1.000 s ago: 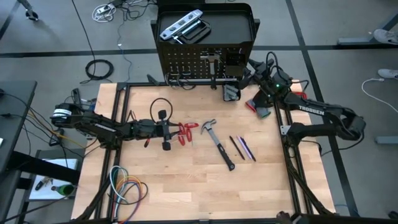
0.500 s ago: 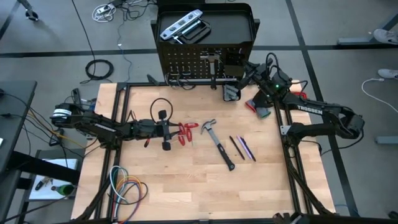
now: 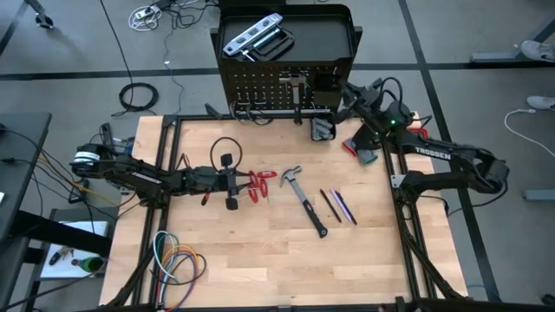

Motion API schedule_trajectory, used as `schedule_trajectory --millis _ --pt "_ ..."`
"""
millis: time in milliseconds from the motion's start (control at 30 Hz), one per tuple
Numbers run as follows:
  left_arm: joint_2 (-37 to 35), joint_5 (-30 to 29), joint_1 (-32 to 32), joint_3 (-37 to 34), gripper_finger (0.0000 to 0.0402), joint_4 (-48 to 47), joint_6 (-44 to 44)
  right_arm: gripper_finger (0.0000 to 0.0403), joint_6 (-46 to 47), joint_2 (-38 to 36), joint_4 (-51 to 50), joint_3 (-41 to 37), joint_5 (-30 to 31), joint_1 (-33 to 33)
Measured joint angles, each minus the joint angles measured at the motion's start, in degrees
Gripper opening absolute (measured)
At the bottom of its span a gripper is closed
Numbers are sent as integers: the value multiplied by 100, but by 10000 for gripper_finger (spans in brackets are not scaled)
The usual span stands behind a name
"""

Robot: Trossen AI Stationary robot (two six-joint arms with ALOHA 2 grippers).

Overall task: Hang tools onto peg board
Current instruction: Remove the black pen from the top basket from the peg board

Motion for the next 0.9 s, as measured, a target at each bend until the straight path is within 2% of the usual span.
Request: schedule_trajectory --millis 333,433,500,700,800,900 --pt "1 -1 -1 0 122 -5 -2 14 -688 -855 -126 22 -121 1019" --pt "1 -4 -1 0 122 -1 -15 14 -601 -1226 -557 32 -40 1331" --pt "1 -4 -1 0 122 -3 -17 14 -112 -1499 -1385 137 -40 1484" --pt "1 -4 -1 0 122 -1 -20 14 2100 -1859 -5320 807 -131 1535" --pt "1 -4 -1 0 122 68 -21 14 3198 -1760 -6602 876 -492 1533" --pt "1 -3 -1 0 122 186 -24 14 3788 -1539 -7659 876 -831 1614"
